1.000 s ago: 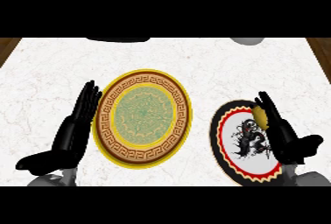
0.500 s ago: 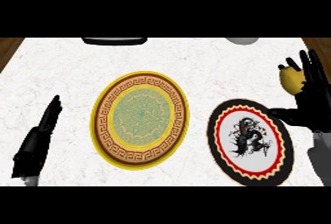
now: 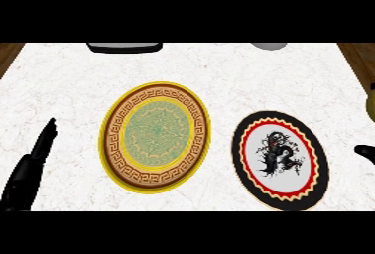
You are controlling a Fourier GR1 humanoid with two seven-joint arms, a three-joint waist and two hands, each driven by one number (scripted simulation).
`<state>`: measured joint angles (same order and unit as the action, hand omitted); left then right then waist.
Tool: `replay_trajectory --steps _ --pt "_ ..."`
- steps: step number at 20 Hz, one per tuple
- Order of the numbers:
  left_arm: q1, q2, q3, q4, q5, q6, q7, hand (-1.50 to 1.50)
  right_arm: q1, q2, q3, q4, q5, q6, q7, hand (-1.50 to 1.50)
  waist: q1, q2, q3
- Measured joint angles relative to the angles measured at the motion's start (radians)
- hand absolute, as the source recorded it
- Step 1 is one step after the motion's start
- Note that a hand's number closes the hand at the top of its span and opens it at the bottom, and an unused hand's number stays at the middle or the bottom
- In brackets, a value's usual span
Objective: Pick the lemon from the plate and place it in the plate
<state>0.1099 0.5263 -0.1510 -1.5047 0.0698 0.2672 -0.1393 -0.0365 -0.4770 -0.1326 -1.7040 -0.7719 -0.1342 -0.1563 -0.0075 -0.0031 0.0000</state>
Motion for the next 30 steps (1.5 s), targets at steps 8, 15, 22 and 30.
replay_trajectory --steps 8,15,22,30 --pt "-0.014 -0.004 0.017 0.024 -0.007 -0.019 -0.001 0.00 0.073 -0.253 -0.002 -0.029 0.067 0.202 0.154 -1.50 0.001 0.003 -0.001" --pt "-0.016 -0.016 0.024 0.031 -0.017 -0.040 -0.015 0.00 -0.005 -0.405 0.028 0.073 0.141 0.332 0.289 -1.50 0.017 0.005 0.000" --pt "-0.035 -0.031 0.037 0.052 -0.037 -0.059 -0.024 0.00 -0.158 -0.423 0.142 0.201 0.244 0.447 0.387 -1.50 0.027 0.007 0.000" --pt "-0.055 -0.048 0.058 0.065 -0.053 -0.079 -0.011 0.00 -0.276 -0.395 0.253 0.342 0.413 0.603 0.389 -1.50 0.024 0.006 0.000"
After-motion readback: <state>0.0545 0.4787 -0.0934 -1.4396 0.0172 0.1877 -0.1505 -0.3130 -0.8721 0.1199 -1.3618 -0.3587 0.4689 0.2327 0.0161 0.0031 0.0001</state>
